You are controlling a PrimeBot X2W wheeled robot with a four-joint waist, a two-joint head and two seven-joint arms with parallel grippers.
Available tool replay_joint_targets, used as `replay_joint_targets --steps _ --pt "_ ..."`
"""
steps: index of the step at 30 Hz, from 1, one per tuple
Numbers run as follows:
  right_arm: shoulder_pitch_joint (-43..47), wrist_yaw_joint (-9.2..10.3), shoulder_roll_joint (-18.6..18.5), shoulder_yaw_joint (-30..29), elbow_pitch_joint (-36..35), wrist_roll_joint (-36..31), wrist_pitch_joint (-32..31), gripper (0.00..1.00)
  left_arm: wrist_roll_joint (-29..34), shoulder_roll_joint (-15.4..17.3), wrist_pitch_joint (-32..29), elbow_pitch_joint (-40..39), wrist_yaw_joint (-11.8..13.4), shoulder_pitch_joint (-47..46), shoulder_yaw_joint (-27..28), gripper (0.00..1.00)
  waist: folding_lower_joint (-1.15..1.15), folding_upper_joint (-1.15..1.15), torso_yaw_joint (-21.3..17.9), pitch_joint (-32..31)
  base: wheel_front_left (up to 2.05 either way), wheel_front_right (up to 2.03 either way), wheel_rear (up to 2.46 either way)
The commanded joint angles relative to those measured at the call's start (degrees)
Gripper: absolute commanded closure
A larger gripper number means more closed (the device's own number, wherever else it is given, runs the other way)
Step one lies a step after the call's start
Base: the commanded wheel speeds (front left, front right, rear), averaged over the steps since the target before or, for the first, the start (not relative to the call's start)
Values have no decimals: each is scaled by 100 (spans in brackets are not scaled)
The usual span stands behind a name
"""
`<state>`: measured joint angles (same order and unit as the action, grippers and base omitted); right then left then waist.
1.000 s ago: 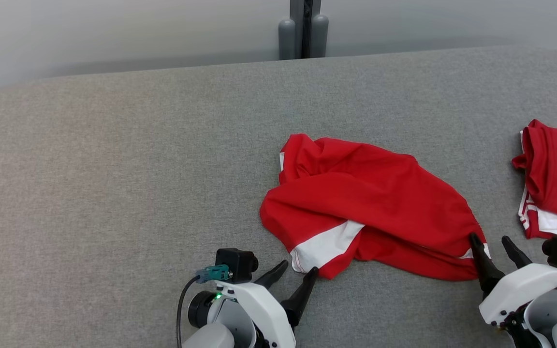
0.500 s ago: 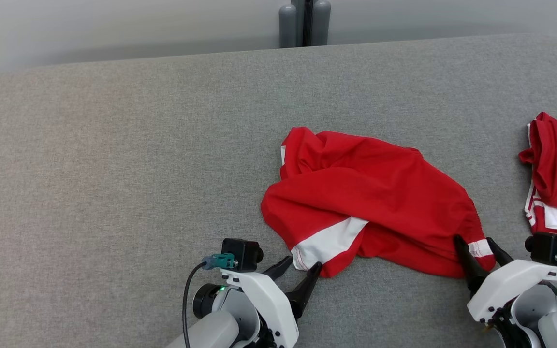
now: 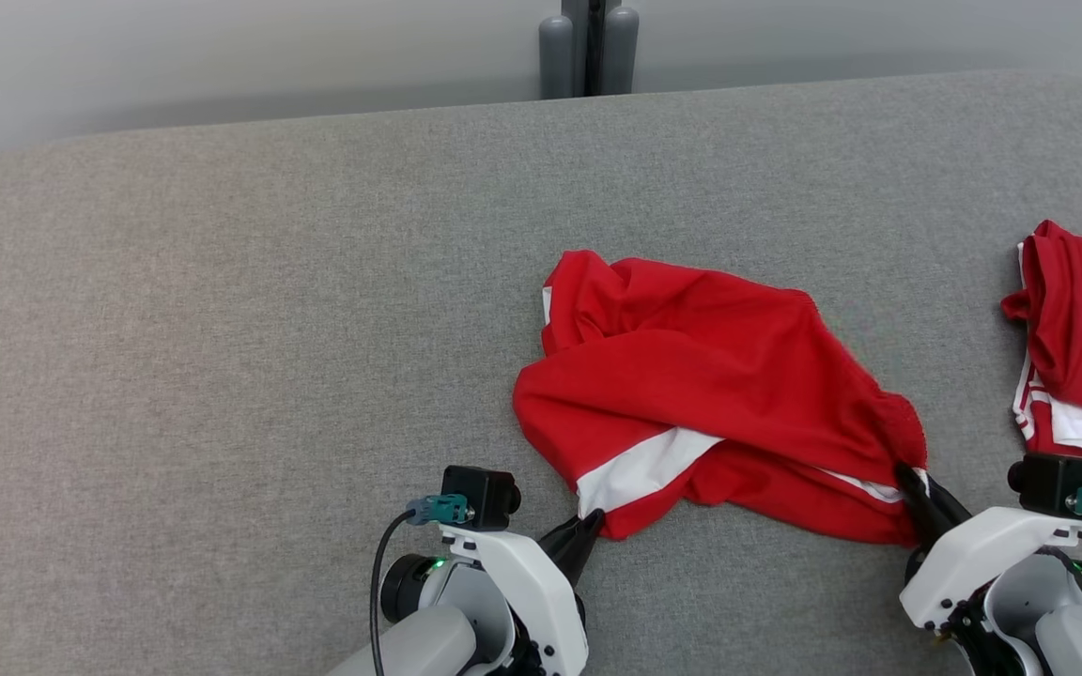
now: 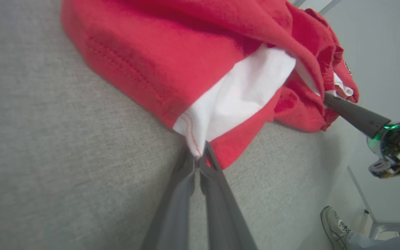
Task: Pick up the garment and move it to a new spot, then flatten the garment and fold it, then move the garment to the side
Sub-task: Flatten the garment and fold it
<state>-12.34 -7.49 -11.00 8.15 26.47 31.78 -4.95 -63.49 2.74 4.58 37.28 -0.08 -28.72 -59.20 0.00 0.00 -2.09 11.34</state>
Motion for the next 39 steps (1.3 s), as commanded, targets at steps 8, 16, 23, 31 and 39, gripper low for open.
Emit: replay_joint_targets --steps 8,16,23,31,39 --pt "131 -1 -101 10 -361 273 374 100 60 128 547 -52 42 -244 -67 100 0 0 129 -329 0 0 0" --pt "304 -1 -61 -233 -946 520 341 100 588 831 903 -1099 308 -385 43 100 0 0 196 -605 0 0 0" --pt "604 -1 28 -687 -1815 867 50 100 785 1809 816 -2735 1095 -100 356 100 0 0 222 -821 0 0 0" --pt "673 -1 178 -849 -2761 1022 -408 100 782 2424 486 -3916 1503 -96 500 100 0 0 194 -911 0 0 0" --pt "-426 -1 201 -637 -2800 1434 -779 100 643 2640 -90 -3677 1064 -1018 696 100 0 0 75 -631 0 0 0"
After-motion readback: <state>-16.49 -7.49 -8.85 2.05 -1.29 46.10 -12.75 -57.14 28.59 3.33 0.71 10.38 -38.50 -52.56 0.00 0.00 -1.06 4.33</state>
